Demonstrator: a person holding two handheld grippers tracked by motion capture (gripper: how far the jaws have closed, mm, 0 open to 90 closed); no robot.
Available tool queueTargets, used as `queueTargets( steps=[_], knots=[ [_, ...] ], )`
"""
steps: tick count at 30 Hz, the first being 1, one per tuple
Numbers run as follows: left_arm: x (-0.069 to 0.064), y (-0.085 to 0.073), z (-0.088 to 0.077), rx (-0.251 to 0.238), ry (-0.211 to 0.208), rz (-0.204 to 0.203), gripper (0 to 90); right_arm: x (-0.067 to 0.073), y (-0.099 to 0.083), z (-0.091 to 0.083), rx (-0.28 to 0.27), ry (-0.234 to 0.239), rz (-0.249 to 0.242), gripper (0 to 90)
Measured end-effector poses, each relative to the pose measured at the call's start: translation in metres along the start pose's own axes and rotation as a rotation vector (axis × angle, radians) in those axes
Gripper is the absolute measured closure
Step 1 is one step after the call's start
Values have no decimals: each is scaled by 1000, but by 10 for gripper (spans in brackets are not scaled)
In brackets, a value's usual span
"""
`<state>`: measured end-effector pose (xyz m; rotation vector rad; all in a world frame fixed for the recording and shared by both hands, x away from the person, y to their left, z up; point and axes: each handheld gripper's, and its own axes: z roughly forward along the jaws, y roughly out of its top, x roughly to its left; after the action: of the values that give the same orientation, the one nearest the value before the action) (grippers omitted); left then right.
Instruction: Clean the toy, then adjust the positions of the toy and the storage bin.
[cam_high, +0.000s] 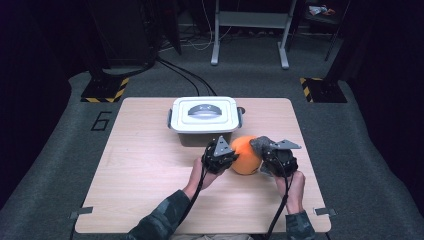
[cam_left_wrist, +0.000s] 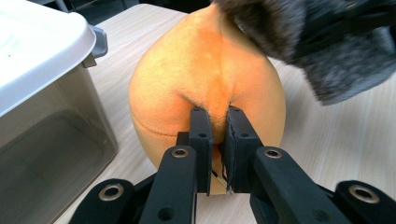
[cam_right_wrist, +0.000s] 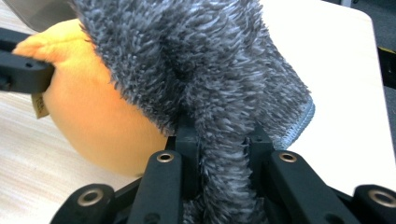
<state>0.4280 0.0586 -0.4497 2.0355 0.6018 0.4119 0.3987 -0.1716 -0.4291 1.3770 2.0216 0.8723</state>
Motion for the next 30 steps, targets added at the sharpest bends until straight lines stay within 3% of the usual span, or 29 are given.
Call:
queueTargets(
  steps=[7, 14, 23, 30],
  knots=[
    [0, 0, 0, 2, 7, -10, 831, -8, -18, -23, -25, -8, 39, 731],
    [3, 0, -1, 4, 11, -13, 831, -11, -34, -31, -19, 2, 64, 726],
    [5, 0, -2, 3, 22, -30, 830, -3, -61, -36, 24, 14, 86, 717],
    [5, 0, -2, 1, 23, -36, 829, 11, -84, -31, 93, 40, 92, 705]
  ],
)
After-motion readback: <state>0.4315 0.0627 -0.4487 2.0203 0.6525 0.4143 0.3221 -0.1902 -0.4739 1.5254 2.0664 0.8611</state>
